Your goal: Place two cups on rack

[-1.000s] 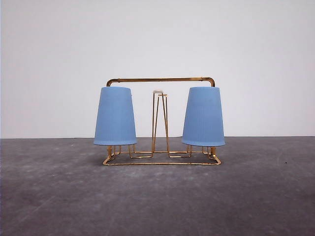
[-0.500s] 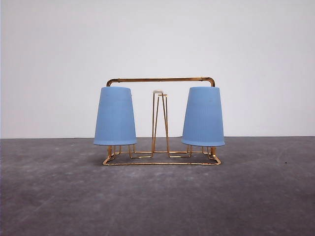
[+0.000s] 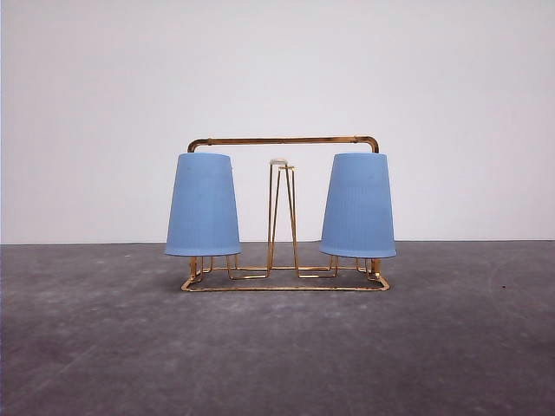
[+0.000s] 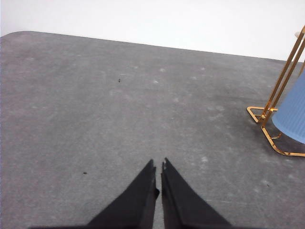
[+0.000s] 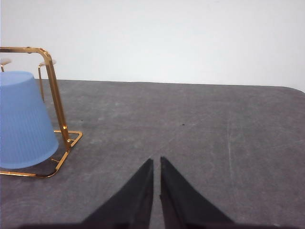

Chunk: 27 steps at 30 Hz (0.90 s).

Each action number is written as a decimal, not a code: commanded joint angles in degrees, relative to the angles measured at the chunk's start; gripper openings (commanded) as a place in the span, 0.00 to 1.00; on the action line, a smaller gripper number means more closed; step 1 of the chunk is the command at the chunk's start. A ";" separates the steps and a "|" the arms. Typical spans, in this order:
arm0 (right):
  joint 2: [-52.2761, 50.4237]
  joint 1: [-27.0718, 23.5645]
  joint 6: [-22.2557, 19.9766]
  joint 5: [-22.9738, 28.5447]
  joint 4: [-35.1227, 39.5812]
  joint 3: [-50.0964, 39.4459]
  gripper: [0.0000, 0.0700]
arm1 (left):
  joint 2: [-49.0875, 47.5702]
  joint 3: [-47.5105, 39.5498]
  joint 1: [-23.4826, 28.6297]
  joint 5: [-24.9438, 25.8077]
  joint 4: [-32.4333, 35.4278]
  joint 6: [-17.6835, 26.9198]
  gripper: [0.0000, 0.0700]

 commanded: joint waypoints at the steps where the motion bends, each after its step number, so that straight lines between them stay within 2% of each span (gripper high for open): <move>1: 0.02 0.04 -0.33 -0.11 0.61 -0.11 0.03 | -0.02 -0.70 0.04 0.02 -0.35 -0.28 0.00; 27: 0.02 0.04 -0.33 -0.11 0.61 -0.11 0.03 | -0.02 -0.70 0.04 0.02 -0.35 -0.28 0.00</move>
